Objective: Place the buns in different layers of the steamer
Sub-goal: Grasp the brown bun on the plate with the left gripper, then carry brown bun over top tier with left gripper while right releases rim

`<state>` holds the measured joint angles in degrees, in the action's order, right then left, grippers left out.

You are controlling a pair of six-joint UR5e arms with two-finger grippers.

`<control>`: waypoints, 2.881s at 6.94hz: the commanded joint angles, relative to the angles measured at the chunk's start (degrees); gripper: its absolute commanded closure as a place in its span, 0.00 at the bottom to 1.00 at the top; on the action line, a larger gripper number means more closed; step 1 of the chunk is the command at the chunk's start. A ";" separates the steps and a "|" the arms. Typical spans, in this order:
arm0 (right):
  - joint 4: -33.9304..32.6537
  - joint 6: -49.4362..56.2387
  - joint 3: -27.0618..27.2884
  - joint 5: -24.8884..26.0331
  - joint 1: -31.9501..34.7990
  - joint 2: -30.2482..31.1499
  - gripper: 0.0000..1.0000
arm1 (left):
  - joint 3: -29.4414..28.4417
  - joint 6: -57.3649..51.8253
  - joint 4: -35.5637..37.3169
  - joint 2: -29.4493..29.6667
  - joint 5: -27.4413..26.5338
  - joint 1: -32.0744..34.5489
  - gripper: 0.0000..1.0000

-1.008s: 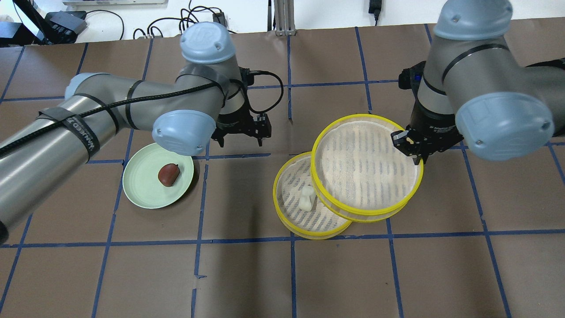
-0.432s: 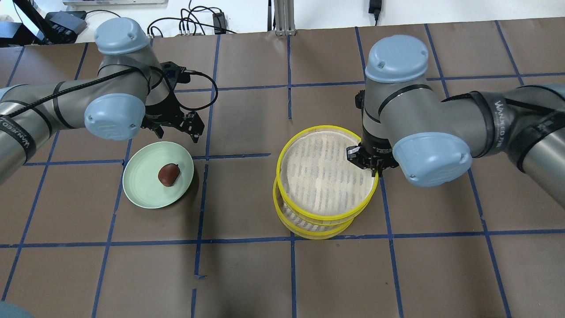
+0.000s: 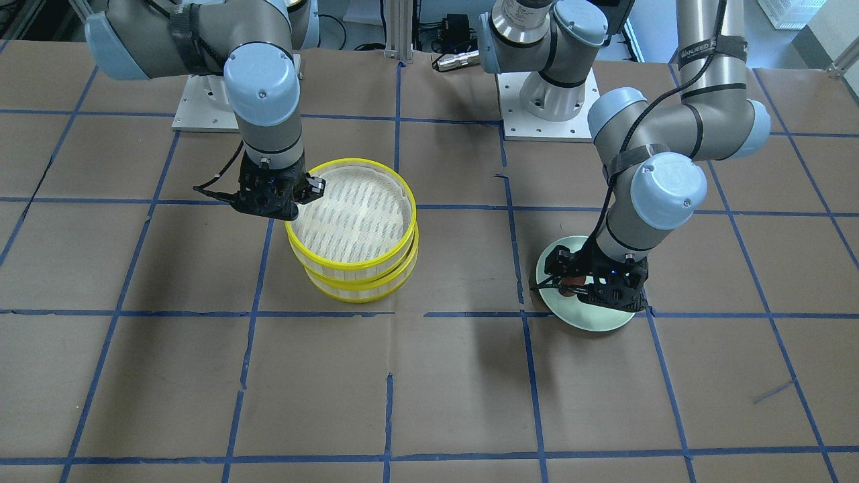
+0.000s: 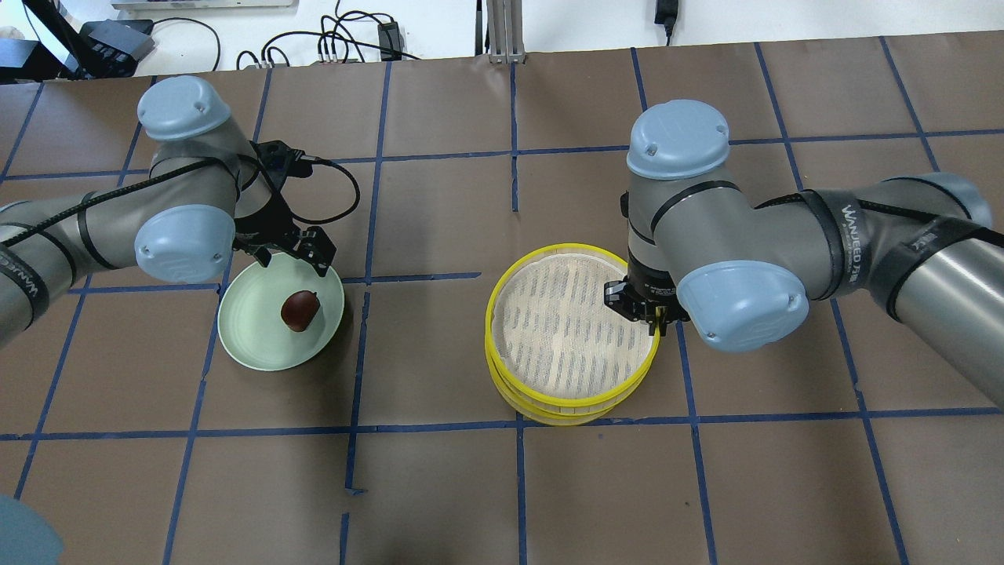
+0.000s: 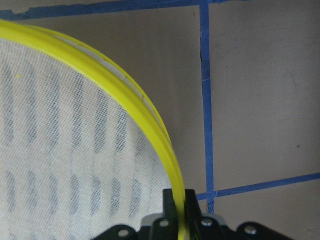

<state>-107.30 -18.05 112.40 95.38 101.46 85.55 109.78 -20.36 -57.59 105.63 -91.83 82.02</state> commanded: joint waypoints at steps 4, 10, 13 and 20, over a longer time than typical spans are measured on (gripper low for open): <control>-1.77 -1.29 0.01 -2.04 0.06 -0.12 0.90 | 7.20 -1.61 5.82 1.33 0.42 -1.16 0.16; -1.69 -0.41 0.54 -1.43 0.06 -1.61 0.88 | 4.50 -1.44 3.38 -0.42 -0.28 -1.16 0.92; -2.30 -0.76 1.68 -1.86 0.06 -1.61 0.65 | -5.78 0.84 -11.29 -1.48 -0.55 -0.37 0.92; 16.38 14.84 -13.94 -0.63 -10.12 2.32 0.00 | -11.08 20.41 -20.54 -4.73 -0.64 15.23 0.92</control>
<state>-96.54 -8.02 101.87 94.78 94.22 85.83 98.93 -5.72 -77.41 101.13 -92.96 91.96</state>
